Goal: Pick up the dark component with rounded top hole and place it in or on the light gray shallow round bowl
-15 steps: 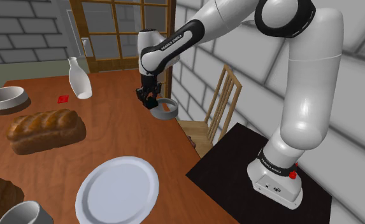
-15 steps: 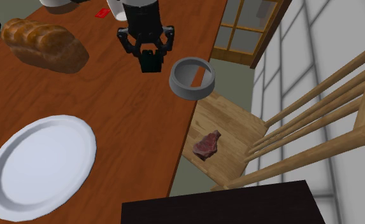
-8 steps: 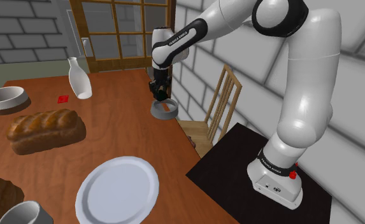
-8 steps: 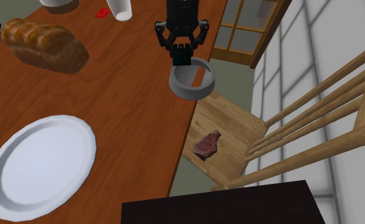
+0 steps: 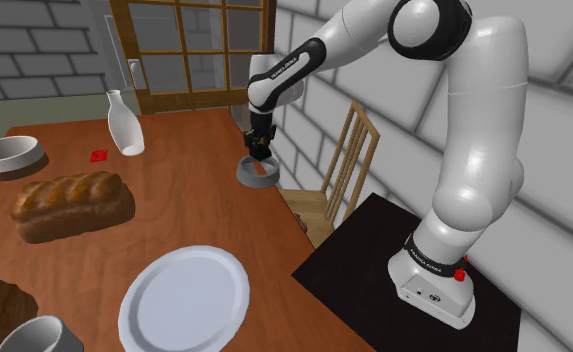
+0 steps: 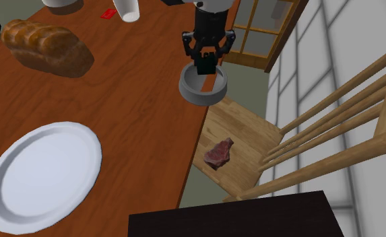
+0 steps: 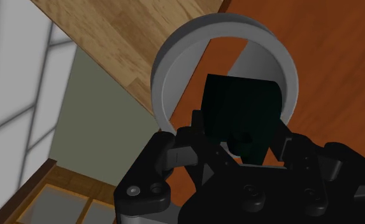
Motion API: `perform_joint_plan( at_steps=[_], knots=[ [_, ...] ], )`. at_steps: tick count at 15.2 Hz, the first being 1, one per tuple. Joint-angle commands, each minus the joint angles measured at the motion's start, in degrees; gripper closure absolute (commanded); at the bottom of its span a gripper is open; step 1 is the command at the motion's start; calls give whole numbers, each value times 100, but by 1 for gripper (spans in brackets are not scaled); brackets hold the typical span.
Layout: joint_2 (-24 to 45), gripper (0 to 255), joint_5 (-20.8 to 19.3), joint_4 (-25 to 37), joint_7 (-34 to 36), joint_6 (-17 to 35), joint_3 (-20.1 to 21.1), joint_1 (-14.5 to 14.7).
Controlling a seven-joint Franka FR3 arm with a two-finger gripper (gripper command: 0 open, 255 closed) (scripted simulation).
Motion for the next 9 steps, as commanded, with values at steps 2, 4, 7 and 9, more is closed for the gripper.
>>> perform_joint_plan(
  at_steps=[2,4,7,9],
  knots=[
    [158,255,-33,-17,23,176,-17,20],
    [262,255,-53,-28,34,291,-31,30],
    [414,255,-82,-35,50,449,-51,45],
    [414,255,-82,-35,50,449,-51,45]
  ],
)
